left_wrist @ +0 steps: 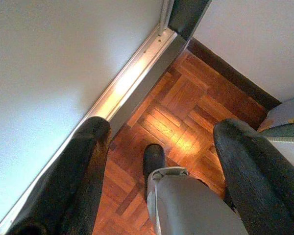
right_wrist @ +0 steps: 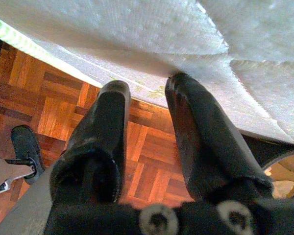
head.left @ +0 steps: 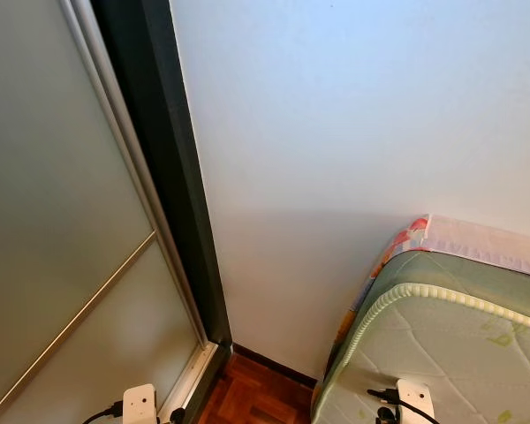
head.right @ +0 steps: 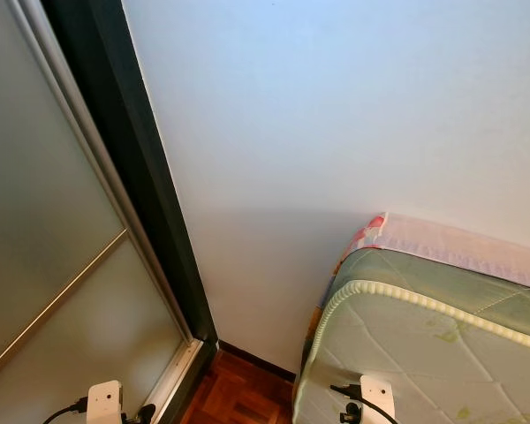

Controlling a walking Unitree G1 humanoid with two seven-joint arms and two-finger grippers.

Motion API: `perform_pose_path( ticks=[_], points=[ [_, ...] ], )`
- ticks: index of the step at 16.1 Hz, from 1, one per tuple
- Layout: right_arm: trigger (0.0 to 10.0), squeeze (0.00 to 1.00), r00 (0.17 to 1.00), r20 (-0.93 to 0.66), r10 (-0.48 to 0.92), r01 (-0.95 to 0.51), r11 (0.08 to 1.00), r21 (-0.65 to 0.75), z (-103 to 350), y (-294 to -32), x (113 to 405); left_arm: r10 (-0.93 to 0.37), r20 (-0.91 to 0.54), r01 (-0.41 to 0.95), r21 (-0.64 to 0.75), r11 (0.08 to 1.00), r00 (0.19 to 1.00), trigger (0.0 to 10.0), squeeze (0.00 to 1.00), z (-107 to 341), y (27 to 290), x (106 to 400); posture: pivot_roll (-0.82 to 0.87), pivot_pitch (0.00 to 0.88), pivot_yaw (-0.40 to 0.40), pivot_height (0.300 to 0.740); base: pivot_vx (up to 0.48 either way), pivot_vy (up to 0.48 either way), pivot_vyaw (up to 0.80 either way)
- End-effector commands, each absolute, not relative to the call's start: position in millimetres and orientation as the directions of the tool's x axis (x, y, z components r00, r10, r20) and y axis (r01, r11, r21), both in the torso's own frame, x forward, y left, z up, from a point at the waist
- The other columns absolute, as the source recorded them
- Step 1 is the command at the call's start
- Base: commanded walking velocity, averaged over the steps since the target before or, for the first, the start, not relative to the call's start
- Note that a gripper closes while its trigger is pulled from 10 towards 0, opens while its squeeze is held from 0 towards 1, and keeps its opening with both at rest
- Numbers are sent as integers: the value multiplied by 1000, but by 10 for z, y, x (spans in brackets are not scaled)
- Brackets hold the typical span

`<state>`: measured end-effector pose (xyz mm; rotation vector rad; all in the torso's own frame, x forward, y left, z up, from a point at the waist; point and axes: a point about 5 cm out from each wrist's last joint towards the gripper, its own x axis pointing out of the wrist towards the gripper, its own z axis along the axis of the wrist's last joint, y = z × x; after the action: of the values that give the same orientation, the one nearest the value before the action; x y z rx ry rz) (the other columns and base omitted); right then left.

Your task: Clean up the room

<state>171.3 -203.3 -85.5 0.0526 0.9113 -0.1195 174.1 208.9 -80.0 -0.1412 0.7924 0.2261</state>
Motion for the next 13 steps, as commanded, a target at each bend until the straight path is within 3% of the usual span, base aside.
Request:
perform_pose_path(
  ticks=[1,13],
  points=[
    [10000,0,668,-745,-4,103,991,87,-611,-2178,2145,67,-801,-118,-4,993,595,10000,0,-809,2014,1850,-102,0,-17,740,0,0,0],
    [10000,0,670,-743,-6,124,987,104,-598,-2128,2192,71,-798,-111,5,994,599,10000,0,-786,2038,1890,-97,0,-11,740,0,0,0]
  ],
)
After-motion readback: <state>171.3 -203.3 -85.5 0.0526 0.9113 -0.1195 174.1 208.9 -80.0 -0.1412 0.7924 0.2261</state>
